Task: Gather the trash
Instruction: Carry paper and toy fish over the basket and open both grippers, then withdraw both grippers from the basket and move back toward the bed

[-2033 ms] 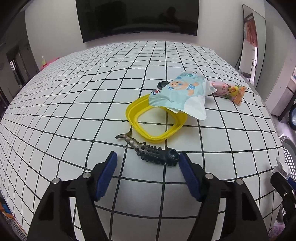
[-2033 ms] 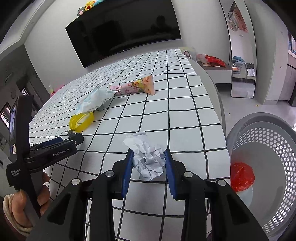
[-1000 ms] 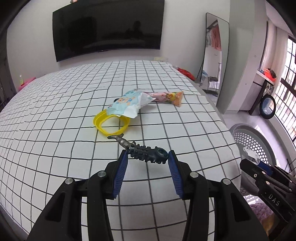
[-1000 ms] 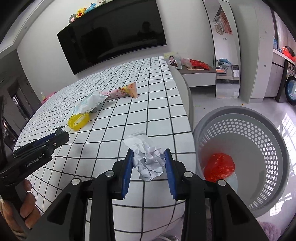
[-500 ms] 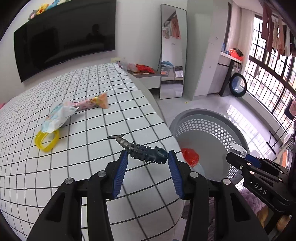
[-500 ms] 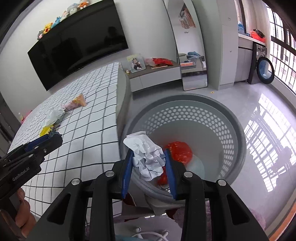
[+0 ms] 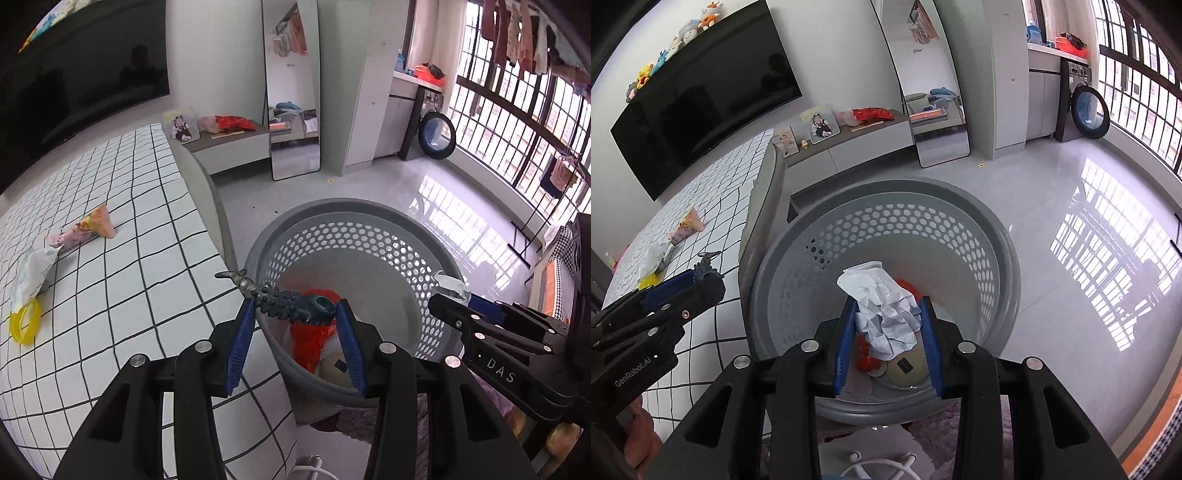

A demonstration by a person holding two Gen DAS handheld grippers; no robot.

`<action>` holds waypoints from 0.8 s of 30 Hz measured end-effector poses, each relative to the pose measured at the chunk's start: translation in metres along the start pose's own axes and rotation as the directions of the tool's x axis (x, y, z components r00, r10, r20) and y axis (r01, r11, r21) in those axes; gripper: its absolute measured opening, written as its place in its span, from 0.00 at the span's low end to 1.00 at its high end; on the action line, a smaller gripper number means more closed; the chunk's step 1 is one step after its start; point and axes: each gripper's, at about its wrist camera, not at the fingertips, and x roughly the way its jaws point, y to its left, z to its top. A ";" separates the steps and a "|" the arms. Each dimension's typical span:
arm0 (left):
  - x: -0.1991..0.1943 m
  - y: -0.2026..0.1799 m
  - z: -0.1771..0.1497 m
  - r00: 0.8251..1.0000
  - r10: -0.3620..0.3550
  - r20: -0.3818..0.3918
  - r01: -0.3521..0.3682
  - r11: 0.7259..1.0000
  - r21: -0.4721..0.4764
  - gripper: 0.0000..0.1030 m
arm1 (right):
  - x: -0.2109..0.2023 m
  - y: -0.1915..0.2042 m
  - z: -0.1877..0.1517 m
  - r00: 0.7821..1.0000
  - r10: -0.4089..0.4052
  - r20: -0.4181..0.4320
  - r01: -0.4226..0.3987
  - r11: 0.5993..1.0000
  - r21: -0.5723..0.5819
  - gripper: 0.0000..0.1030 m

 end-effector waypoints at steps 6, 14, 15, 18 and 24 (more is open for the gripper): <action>0.016 -0.011 0.004 1.000 -0.013 -0.027 0.013 1.000 0.016 0.43 | 0.008 -0.012 0.000 1.000 -0.003 -0.020 0.004 1.000 0.028 0.32; 0.026 -0.016 0.004 0.999 -0.017 -0.051 0.017 1.000 0.014 0.44 | 0.013 -0.018 0.000 1.000 -0.006 -0.019 0.007 0.999 0.045 0.34; 0.026 -0.016 0.004 0.998 -0.016 -0.053 0.017 1.000 0.012 0.44 | 0.013 -0.018 0.000 1.000 -0.007 -0.020 0.008 0.999 0.044 0.34; 0.025 -0.016 0.005 0.999 -0.006 -0.051 0.007 1.000 0.009 0.50 | 0.012 -0.019 0.000 1.000 -0.016 -0.009 0.016 0.999 0.046 0.48; 0.021 -0.013 0.007 0.999 -0.007 -0.043 0.007 1.000 0.002 0.54 | 0.010 -0.021 0.000 1.000 -0.013 0.001 0.013 0.998 0.057 0.49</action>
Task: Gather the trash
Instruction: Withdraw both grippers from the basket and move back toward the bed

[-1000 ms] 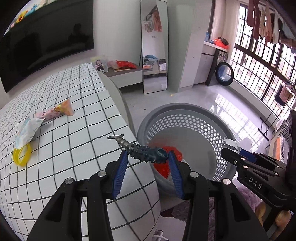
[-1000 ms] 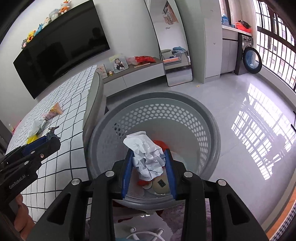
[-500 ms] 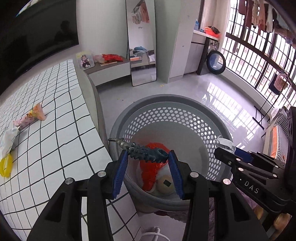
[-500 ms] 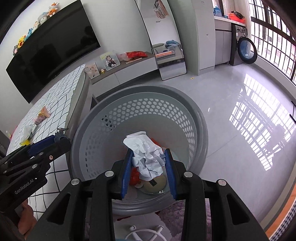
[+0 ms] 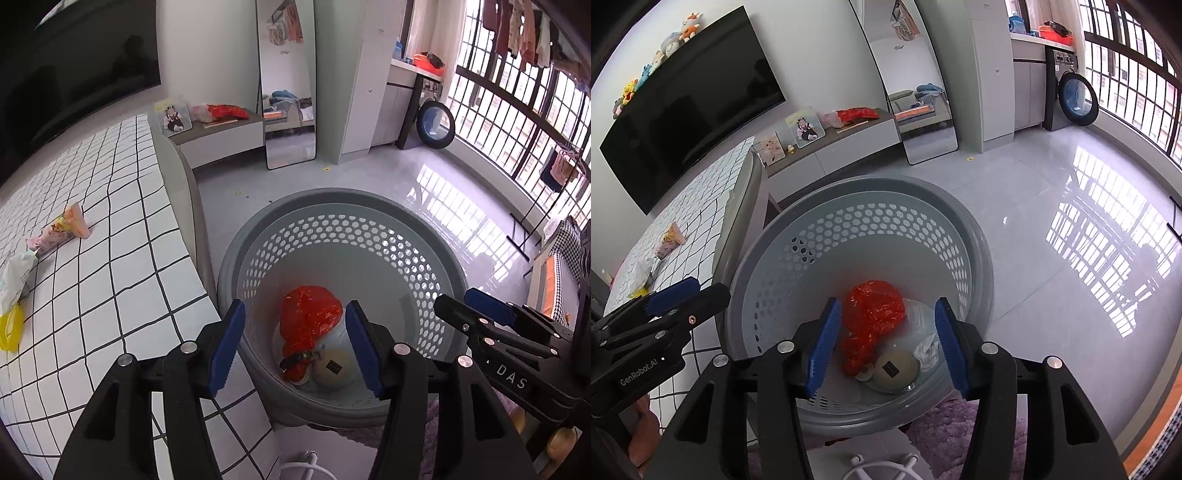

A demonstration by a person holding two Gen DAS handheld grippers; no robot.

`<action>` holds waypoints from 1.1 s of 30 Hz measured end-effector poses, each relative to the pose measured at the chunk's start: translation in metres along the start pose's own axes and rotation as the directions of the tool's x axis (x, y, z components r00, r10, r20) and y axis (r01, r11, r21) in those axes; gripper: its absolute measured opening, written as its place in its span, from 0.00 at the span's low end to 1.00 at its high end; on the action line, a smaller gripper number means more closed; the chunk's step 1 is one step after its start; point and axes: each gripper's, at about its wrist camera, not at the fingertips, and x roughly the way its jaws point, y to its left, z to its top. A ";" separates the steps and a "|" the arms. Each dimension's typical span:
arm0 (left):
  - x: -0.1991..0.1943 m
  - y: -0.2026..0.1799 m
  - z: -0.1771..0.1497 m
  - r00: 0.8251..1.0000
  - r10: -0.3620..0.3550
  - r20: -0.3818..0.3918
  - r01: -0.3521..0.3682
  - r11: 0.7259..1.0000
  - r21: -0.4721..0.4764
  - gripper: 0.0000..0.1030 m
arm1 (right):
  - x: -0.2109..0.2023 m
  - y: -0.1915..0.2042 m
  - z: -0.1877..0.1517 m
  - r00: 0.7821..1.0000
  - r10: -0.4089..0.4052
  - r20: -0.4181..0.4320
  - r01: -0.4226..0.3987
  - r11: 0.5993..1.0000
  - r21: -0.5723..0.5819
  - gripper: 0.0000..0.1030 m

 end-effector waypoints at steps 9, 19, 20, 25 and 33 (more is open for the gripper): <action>-0.002 0.003 0.001 1.000 -0.003 0.001 0.003 1.000 -0.009 0.54 | -0.002 -0.001 -0.003 1.000 -0.010 -0.006 0.010 1.000 0.011 0.51; -0.006 0.012 -0.001 1.000 0.007 0.004 -0.007 1.000 -0.023 0.54 | -0.005 0.002 -0.005 1.000 -0.004 0.001 0.004 1.000 0.020 0.53; -0.006 0.013 -0.002 1.000 0.009 0.004 -0.009 1.000 -0.025 0.54 | -0.005 0.003 -0.006 1.000 -0.004 0.002 0.004 1.000 0.020 0.53; -0.011 0.014 -0.002 1.000 0.015 0.011 -0.015 1.000 -0.027 0.57 | -0.011 0.004 -0.005 1.000 0.000 0.015 0.000 1.000 0.024 0.54; -0.021 0.022 -0.004 0.999 0.022 0.031 -0.021 0.999 -0.034 0.63 | -0.020 0.016 -0.006 0.999 0.007 0.036 -0.008 1.000 0.012 0.56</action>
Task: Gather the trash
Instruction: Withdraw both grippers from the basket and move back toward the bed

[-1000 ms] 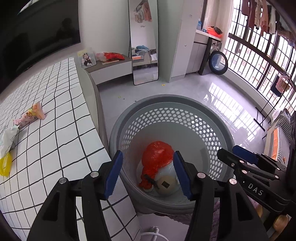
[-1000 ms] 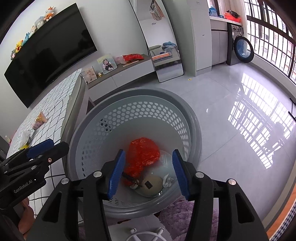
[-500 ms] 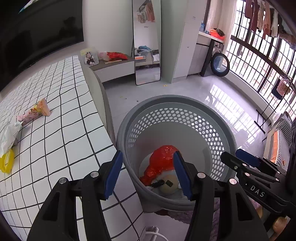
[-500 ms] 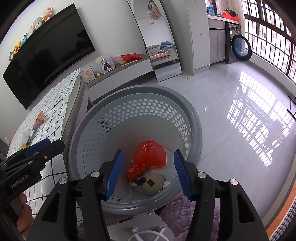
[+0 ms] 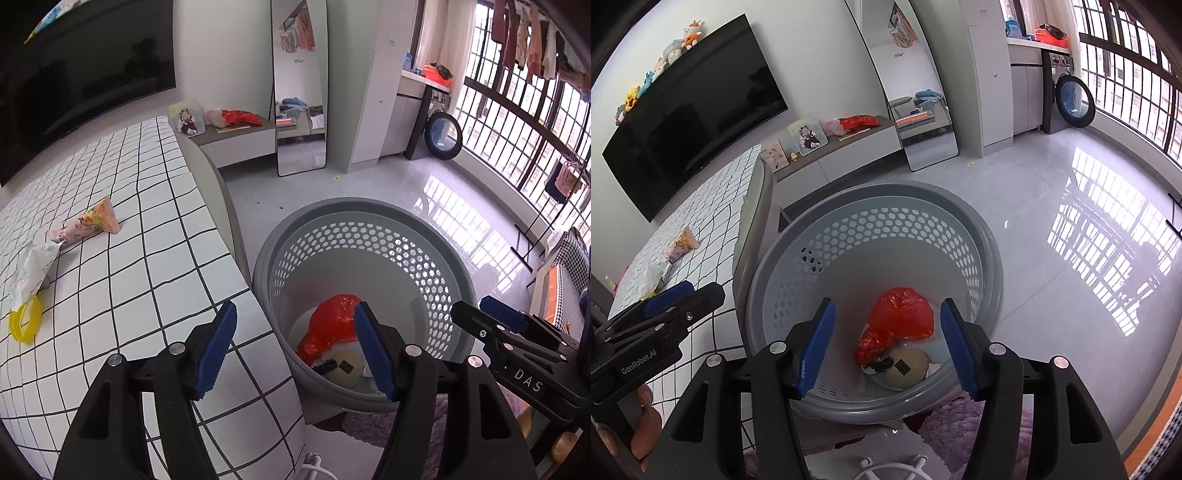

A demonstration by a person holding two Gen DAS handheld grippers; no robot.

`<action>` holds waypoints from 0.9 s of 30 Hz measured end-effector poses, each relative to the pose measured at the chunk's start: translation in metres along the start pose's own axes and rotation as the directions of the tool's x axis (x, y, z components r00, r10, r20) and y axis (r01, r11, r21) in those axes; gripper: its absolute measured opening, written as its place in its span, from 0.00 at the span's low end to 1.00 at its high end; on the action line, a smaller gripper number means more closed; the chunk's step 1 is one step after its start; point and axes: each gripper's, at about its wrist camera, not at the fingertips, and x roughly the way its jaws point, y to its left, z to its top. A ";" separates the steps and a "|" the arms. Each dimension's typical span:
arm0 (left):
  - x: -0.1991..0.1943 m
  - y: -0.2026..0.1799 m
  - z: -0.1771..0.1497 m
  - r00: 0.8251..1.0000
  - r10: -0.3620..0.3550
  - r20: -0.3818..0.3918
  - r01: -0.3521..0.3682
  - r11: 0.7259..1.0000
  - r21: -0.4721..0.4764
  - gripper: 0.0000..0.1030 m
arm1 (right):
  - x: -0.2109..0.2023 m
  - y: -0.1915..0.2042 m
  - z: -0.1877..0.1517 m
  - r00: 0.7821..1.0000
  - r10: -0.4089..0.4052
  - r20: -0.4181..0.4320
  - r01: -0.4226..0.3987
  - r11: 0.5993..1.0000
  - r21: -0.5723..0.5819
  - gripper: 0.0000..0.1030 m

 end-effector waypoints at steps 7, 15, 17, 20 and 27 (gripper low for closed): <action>-0.007 0.014 -0.005 1.000 0.006 0.009 -0.006 1.000 -0.017 0.67 | -0.008 0.014 -0.003 1.000 -0.002 0.018 0.002 1.000 -0.013 0.59; -0.025 0.034 -0.013 0.999 0.019 0.039 -0.018 0.999 -0.042 0.70 | -0.018 0.035 -0.009 0.999 0.009 0.042 -0.008 1.000 -0.025 0.64; -0.032 0.038 -0.016 0.999 0.021 0.049 -0.019 0.999 -0.051 0.70 | -0.021 0.041 -0.009 0.999 0.012 0.048 -0.011 0.999 -0.034 0.64; -0.040 0.045 -0.022 0.998 0.025 0.060 -0.021 0.998 -0.063 0.71 | -0.025 0.052 -0.012 0.998 0.020 0.053 -0.017 0.998 -0.053 0.64; -0.058 0.067 -0.036 0.995 0.049 0.083 -0.041 0.994 -0.099 0.73 | -0.033 0.080 -0.018 0.997 0.047 0.064 -0.040 0.994 -0.104 0.65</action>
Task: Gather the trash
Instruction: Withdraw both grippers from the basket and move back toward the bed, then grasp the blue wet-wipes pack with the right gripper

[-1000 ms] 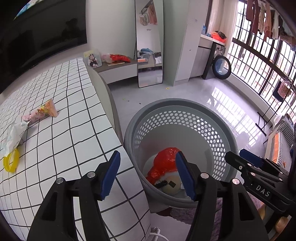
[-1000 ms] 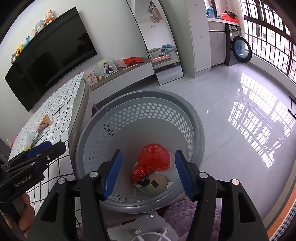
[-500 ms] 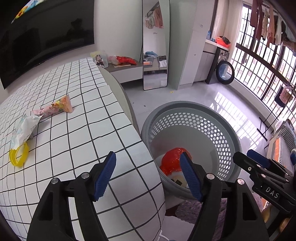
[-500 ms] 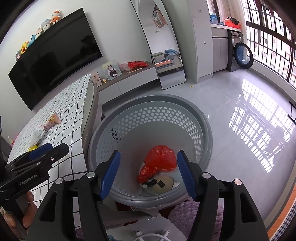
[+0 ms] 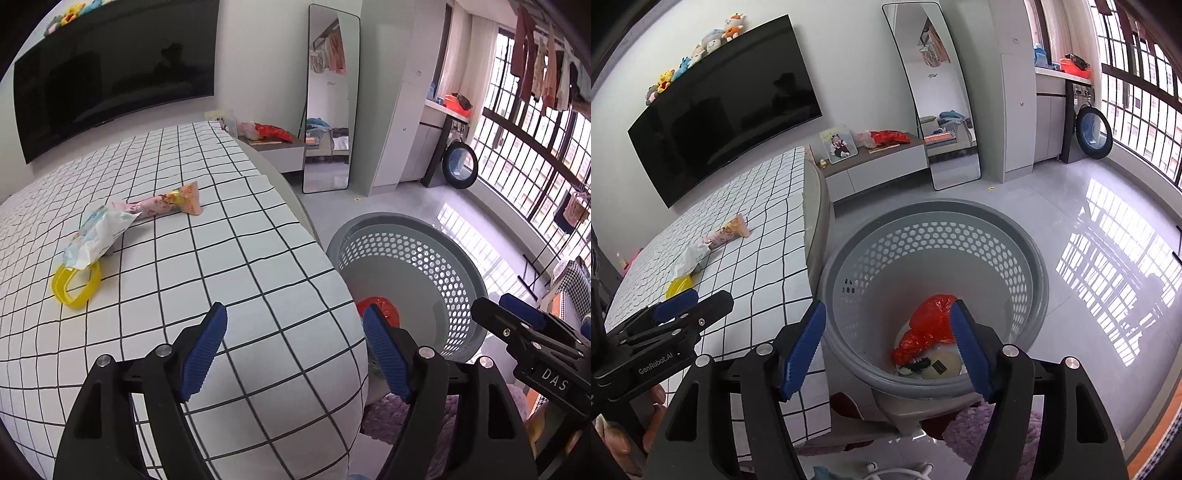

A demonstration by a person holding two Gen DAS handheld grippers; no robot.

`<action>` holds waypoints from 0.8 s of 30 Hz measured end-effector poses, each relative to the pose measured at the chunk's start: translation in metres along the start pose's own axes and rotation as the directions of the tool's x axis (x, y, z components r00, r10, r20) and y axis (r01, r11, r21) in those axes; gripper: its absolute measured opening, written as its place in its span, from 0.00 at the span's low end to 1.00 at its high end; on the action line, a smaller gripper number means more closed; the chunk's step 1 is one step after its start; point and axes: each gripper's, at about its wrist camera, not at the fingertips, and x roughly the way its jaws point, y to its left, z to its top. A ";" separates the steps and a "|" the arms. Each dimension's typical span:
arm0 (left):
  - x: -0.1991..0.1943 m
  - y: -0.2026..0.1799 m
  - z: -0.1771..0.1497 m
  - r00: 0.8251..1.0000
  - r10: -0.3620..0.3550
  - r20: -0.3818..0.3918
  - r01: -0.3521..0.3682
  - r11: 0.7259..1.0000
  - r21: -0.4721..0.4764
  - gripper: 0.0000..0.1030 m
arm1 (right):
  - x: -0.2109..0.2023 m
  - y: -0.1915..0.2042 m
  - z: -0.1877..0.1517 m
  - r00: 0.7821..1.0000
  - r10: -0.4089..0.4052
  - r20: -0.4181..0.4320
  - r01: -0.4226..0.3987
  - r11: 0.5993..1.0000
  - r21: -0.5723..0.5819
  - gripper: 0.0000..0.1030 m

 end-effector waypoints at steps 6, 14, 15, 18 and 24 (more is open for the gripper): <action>-0.016 0.021 -0.013 1.000 0.020 0.015 -0.020 0.999 -0.030 0.73 | -0.004 0.023 -0.005 0.999 0.032 -0.002 -0.033 0.999 -0.039 0.66; -0.031 0.052 -0.028 0.997 0.068 0.027 -0.066 0.994 -0.084 0.75 | 0.000 0.051 -0.014 0.996 0.088 -0.021 -0.089 0.993 -0.077 0.66; -0.033 0.057 -0.030 0.997 0.075 0.027 -0.073 0.993 -0.092 0.75 | 0.002 0.055 -0.014 0.995 0.093 -0.024 -0.094 0.992 -0.084 0.66; -0.036 0.072 -0.035 0.995 0.100 0.023 -0.096 0.988 -0.119 0.75 | 0.008 0.067 -0.015 0.993 0.115 -0.033 -0.118 0.988 -0.102 0.66; -0.039 0.101 -0.042 0.988 0.157 0.006 -0.154 0.975 -0.163 0.75 | 0.029 0.092 -0.014 0.985 0.158 -0.072 -0.166 0.976 -0.138 0.66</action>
